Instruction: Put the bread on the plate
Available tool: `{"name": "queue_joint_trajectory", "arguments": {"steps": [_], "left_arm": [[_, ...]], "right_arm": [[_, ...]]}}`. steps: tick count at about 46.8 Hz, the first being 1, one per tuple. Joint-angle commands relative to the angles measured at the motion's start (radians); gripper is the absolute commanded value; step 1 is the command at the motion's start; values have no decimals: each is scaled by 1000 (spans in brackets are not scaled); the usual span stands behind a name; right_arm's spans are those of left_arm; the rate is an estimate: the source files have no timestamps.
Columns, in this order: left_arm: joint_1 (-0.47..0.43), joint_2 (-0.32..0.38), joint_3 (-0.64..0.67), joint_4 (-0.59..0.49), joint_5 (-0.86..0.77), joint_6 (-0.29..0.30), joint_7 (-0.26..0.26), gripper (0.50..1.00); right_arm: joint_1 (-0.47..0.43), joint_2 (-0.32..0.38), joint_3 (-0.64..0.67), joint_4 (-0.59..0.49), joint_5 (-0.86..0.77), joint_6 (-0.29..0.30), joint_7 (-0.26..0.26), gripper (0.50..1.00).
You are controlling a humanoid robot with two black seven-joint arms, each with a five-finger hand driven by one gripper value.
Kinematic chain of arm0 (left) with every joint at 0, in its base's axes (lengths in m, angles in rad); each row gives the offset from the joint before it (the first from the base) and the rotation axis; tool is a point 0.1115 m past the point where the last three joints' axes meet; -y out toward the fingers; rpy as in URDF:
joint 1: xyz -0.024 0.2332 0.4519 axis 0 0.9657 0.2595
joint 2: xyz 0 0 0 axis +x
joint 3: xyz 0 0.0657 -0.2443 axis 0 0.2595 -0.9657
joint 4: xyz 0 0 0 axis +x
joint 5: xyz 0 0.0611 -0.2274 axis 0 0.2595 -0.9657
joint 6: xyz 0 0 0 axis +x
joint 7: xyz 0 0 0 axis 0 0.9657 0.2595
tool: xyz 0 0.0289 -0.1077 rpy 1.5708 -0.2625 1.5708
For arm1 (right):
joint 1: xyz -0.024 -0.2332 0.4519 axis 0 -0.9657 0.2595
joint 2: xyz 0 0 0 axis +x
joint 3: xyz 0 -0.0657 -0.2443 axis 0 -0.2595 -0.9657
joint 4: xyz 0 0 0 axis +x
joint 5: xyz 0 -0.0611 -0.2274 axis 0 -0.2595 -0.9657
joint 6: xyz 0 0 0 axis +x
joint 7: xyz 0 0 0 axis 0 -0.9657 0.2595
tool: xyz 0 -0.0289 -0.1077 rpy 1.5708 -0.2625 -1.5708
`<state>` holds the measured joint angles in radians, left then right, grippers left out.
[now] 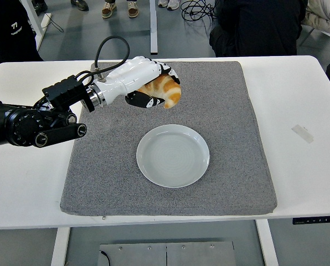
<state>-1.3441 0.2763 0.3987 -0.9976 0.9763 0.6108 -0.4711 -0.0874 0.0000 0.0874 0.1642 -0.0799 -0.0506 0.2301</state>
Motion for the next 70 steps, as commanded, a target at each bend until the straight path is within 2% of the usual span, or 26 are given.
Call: {"name": "queue_joint_trajectory", "arguments": {"steps": [1,27,70], "left_arm": [[5,-5,0,-16,25,0,0,500],[80,-62,12,-32,125,0,0,500],[175,-65,58,-10,128,0,-34,500]], "right_arm": [[0,0,0,0,0,0,0,1000],[0,0,0,0,0,0,0,1000],[0,0,0,-2,0,0,0,1000]]}}
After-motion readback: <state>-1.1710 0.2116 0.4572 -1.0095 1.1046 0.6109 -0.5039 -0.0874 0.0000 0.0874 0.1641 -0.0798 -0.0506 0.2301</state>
